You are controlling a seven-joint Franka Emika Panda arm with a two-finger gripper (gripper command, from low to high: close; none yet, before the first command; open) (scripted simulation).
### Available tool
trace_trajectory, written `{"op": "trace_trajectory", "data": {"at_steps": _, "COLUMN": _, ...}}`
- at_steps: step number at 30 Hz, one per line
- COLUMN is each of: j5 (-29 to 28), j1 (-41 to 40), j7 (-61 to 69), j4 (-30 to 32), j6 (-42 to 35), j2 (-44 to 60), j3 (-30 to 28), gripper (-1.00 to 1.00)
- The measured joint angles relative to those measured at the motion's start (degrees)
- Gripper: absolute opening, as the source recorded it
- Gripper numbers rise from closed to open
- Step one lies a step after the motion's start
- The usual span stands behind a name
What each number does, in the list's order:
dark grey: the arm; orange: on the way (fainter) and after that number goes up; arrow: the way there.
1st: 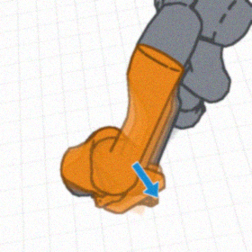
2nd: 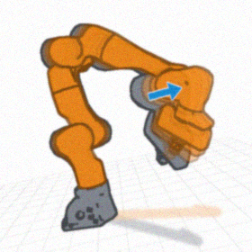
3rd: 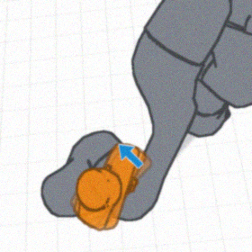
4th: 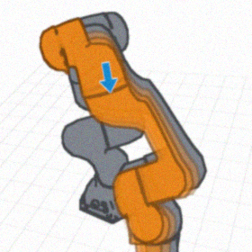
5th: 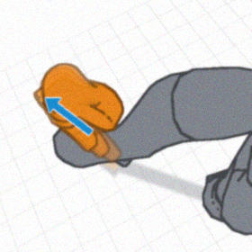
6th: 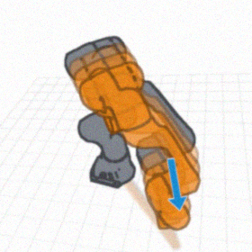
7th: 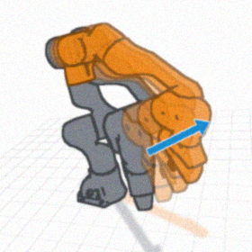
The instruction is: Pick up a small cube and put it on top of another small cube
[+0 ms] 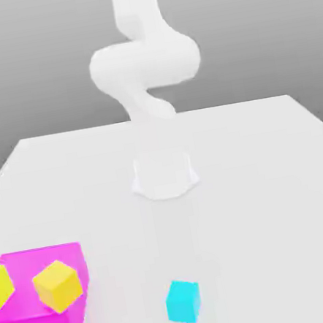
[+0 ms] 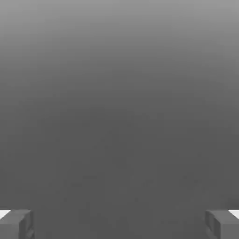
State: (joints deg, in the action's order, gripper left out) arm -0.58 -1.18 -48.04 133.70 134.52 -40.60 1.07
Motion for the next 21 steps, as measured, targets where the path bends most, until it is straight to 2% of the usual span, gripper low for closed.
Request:
{"op": "trace_trajectory", "data": {"at_steps": 15, "j5": -3.8, "j1": -4.8, "j7": -13.5, "j4": 11.5, "j6": 16.4, "j2": 31.6, "j3": 4.0, "gripper": 0.00}}
{"op": "trace_trajectory", "data": {"at_steps": 21, "j5": -3.3, "j1": -5.1, "j7": -17.4, "j4": 16.1, "j6": 23.0, "j2": 43.9, "j3": 4.2, "gripper": 0.00}}
